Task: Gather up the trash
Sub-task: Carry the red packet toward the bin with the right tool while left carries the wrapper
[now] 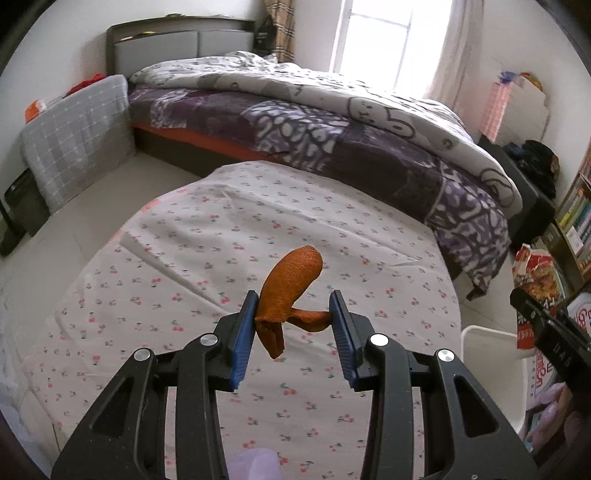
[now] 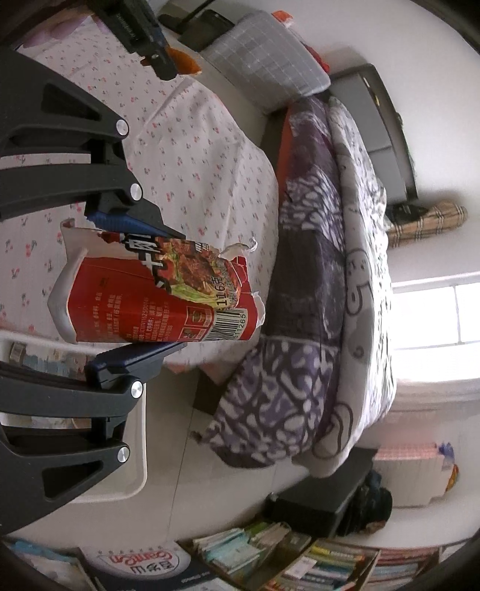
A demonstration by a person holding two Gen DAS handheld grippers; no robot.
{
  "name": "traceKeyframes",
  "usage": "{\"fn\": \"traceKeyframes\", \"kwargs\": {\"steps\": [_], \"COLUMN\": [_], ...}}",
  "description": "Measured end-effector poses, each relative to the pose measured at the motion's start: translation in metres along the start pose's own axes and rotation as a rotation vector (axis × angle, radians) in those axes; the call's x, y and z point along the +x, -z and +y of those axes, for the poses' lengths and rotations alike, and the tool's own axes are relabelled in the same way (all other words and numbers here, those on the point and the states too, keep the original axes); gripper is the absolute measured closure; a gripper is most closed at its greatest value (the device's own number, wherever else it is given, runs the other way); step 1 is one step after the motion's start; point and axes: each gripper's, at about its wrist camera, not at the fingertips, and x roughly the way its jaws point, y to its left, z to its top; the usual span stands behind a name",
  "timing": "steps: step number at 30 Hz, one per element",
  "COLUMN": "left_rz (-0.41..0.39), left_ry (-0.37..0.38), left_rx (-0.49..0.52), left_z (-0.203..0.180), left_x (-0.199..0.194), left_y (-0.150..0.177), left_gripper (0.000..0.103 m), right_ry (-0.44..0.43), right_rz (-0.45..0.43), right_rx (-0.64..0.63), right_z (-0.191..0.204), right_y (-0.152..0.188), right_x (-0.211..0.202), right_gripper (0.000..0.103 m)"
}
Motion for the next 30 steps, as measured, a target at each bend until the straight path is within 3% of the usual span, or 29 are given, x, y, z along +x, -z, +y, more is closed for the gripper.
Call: {"fn": "traceKeyframes", "kwargs": {"steps": [30], "left_rz": [0.039], "left_ry": [0.184], "left_rx": [0.224], "left_z": [-0.149], "left_x": [0.012], "left_y": [0.036], "left_gripper": [0.065], "right_ry": [0.211], "right_rz": [0.041], "right_rx": [0.167], "right_z": [-0.137], "right_y": [0.015], "right_x": [-0.028], "right_gripper": [0.049]}}
